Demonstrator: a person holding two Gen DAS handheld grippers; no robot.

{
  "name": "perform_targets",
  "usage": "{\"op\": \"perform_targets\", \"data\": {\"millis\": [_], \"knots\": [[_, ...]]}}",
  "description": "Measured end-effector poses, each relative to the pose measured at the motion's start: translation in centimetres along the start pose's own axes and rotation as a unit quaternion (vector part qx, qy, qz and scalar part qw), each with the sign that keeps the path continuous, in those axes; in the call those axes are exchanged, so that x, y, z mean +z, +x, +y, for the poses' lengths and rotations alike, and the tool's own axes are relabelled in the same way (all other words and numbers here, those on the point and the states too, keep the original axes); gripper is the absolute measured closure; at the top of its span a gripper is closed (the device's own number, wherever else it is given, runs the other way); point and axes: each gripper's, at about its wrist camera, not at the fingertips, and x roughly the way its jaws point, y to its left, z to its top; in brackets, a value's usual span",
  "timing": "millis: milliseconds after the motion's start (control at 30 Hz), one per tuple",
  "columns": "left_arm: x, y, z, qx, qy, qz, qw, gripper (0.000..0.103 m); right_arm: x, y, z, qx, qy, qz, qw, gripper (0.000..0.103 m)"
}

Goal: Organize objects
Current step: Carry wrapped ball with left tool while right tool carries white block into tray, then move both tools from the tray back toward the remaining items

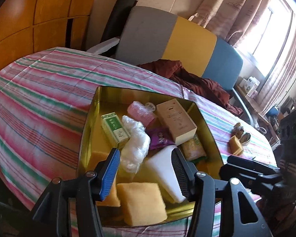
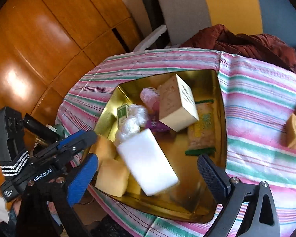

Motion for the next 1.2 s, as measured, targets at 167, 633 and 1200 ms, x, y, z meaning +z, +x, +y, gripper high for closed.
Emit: {"op": "perform_targets", "data": {"millis": [167, 633, 1200], "knots": [[-0.8, -0.7, 0.3, 0.018, 0.004, -0.001, 0.9998, 0.048, -0.9, 0.0, -0.5, -0.019, 0.004, 0.002, 1.000, 0.000], [-1.7, -1.7, -1.9, 0.057, 0.039, -0.011, 0.9975, 0.048, -2.6, -0.8, 0.3, -0.091, -0.036, -0.018, 0.995, 0.000], [-2.3, -2.2, -3.9, 0.049, 0.072, -0.013, 0.9961, 0.048, -3.6, -2.7, 0.1, -0.132, -0.046, -0.046, 0.989, 0.000]]}}
